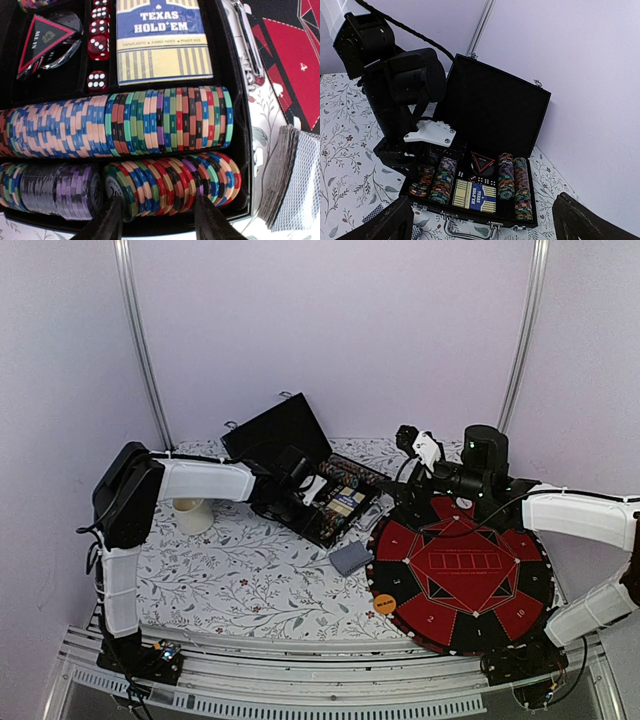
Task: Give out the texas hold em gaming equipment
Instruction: Pick up the pile of poker chips from the chip case.
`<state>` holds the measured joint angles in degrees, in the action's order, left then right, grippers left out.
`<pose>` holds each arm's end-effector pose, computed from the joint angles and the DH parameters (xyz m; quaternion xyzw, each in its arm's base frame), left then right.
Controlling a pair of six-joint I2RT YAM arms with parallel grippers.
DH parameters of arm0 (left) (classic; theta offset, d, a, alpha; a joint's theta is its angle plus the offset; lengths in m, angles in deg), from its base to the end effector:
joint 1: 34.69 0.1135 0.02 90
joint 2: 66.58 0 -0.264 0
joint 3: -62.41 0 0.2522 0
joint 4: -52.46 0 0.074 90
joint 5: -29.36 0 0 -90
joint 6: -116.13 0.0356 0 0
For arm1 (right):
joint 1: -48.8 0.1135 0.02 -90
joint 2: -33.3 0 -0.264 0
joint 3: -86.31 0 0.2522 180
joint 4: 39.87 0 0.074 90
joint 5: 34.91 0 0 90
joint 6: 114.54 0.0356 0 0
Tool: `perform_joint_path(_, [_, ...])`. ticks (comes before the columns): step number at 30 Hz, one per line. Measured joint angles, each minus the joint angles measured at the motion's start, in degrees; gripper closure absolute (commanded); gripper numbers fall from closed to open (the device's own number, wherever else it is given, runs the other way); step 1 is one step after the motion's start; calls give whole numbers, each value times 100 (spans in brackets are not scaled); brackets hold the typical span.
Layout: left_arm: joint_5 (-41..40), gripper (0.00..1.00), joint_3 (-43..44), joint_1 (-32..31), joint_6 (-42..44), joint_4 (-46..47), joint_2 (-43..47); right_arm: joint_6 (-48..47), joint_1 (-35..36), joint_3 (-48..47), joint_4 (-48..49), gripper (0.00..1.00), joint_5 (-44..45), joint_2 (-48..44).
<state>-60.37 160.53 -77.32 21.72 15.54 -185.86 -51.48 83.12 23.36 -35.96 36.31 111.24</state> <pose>0.3253 -0.2996 0.1597 0.3154 0.9083 -0.1118 0.2512 0.2530 0.1866 0.2857 -0.4773 0.6026 0.1661 0.6176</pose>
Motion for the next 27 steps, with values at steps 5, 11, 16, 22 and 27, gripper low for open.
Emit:
perform_joint_path(5, [13,31,13,0,35,-24,-33,2,0,9,-2,1,-24,0])
perform_joint_path(11, [249,29,11,-28,229,59,-68,7,0,9,0,1,-85,2])
perform_joint_path(16, [160,45,26,-37,367,59,-81,15,0,9,0,1,-133,2])
perform_joint_path(22, [-317,51,227,-153,492,-168,-118,17,0,24,7,1,-149,0])
perform_joint_path(27, [-612,55,251,-245,481,-203,-118,20,0,70,37,1,-153,0])
